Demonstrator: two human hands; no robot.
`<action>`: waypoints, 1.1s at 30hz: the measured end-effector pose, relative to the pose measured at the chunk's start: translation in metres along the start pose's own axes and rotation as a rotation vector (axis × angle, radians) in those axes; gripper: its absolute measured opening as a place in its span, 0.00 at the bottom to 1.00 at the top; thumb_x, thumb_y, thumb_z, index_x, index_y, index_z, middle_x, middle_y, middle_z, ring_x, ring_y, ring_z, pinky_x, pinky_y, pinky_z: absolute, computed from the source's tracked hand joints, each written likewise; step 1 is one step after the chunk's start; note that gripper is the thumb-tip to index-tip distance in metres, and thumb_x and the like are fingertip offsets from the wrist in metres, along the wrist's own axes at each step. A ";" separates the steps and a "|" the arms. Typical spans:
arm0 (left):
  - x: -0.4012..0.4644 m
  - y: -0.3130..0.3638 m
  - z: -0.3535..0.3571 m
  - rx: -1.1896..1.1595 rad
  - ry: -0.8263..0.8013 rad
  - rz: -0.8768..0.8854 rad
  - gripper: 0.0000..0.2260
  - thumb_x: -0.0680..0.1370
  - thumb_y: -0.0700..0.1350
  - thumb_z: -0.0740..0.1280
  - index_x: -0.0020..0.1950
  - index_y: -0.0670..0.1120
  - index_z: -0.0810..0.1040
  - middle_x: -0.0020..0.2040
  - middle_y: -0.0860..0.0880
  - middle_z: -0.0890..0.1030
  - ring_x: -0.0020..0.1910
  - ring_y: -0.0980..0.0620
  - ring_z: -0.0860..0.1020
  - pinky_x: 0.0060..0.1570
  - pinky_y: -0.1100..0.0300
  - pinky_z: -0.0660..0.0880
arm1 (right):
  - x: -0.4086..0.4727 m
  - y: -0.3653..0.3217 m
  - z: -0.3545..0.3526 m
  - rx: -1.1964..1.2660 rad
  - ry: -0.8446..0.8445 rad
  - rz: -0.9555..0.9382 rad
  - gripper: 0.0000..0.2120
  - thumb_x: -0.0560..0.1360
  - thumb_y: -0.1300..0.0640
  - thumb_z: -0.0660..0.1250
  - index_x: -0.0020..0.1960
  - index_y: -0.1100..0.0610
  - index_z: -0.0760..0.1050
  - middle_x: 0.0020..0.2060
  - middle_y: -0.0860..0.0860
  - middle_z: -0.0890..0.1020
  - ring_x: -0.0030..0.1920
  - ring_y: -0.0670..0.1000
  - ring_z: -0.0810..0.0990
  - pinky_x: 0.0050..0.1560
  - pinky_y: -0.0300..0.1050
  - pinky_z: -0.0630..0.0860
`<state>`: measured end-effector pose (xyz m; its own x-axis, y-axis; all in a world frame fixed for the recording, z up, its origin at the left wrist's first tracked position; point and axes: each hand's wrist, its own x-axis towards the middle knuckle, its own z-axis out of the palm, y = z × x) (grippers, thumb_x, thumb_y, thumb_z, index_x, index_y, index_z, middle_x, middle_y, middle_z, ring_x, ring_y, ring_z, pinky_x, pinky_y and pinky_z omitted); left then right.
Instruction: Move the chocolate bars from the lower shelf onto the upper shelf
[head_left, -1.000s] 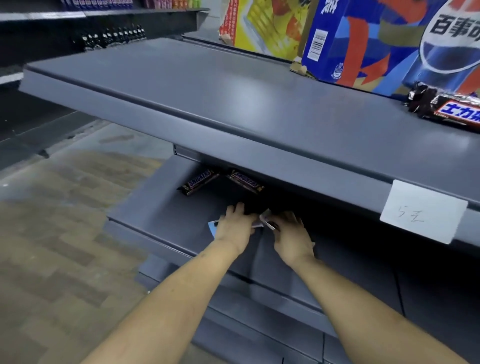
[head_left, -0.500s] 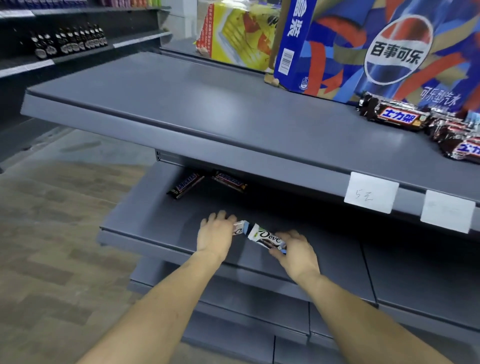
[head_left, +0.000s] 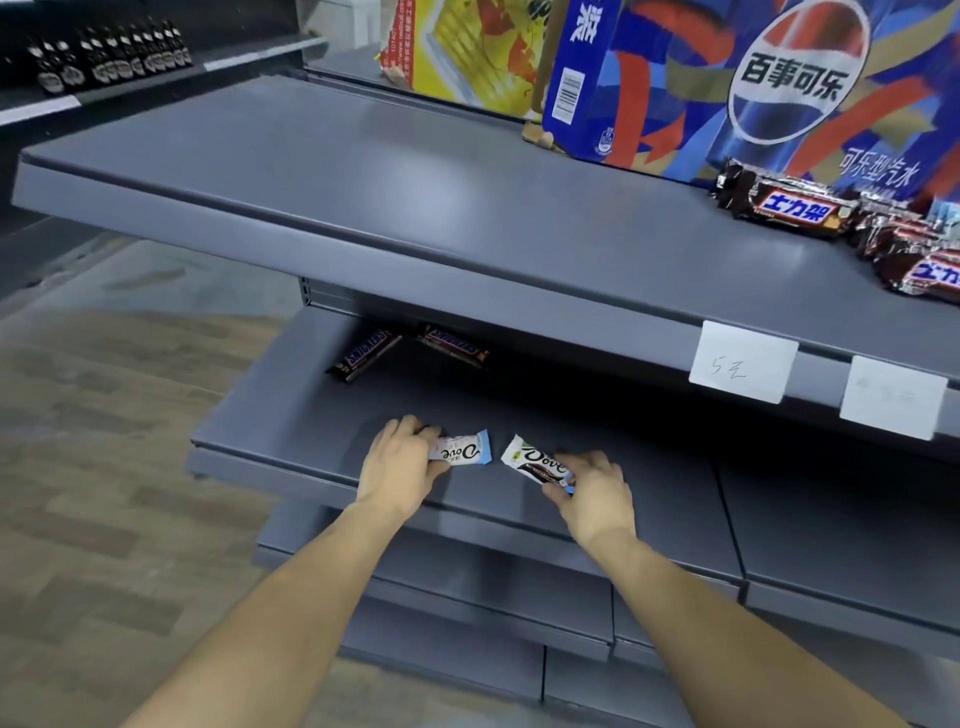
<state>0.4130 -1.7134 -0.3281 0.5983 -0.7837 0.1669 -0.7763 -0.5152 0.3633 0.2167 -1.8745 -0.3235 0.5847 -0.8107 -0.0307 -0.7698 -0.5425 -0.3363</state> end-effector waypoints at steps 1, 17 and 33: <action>0.000 0.003 -0.003 -0.014 -0.003 -0.015 0.18 0.75 0.51 0.71 0.64 0.49 0.77 0.54 0.50 0.76 0.53 0.48 0.72 0.54 0.58 0.70 | -0.003 0.000 0.001 -0.001 0.018 0.019 0.20 0.76 0.47 0.68 0.68 0.43 0.73 0.59 0.49 0.74 0.59 0.54 0.70 0.60 0.48 0.70; -0.002 0.050 -0.023 -0.570 0.048 -0.111 0.30 0.76 0.40 0.67 0.72 0.62 0.61 0.56 0.53 0.74 0.47 0.52 0.78 0.49 0.57 0.77 | -0.032 0.028 -0.031 -0.023 0.201 -0.028 0.20 0.76 0.45 0.68 0.67 0.45 0.74 0.58 0.47 0.75 0.56 0.51 0.71 0.57 0.47 0.72; -0.022 0.137 -0.041 -0.783 -0.246 -0.075 0.34 0.71 0.33 0.72 0.71 0.59 0.70 0.56 0.52 0.79 0.41 0.57 0.79 0.39 0.69 0.77 | -0.078 0.071 -0.090 -0.064 0.234 -0.108 0.25 0.75 0.44 0.69 0.70 0.50 0.72 0.61 0.46 0.75 0.60 0.49 0.71 0.62 0.43 0.69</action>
<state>0.3015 -1.7522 -0.2447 0.5114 -0.8575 -0.0557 -0.3179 -0.2490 0.9148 0.0938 -1.8697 -0.2601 0.5951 -0.7721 0.2228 -0.7249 -0.6355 -0.2658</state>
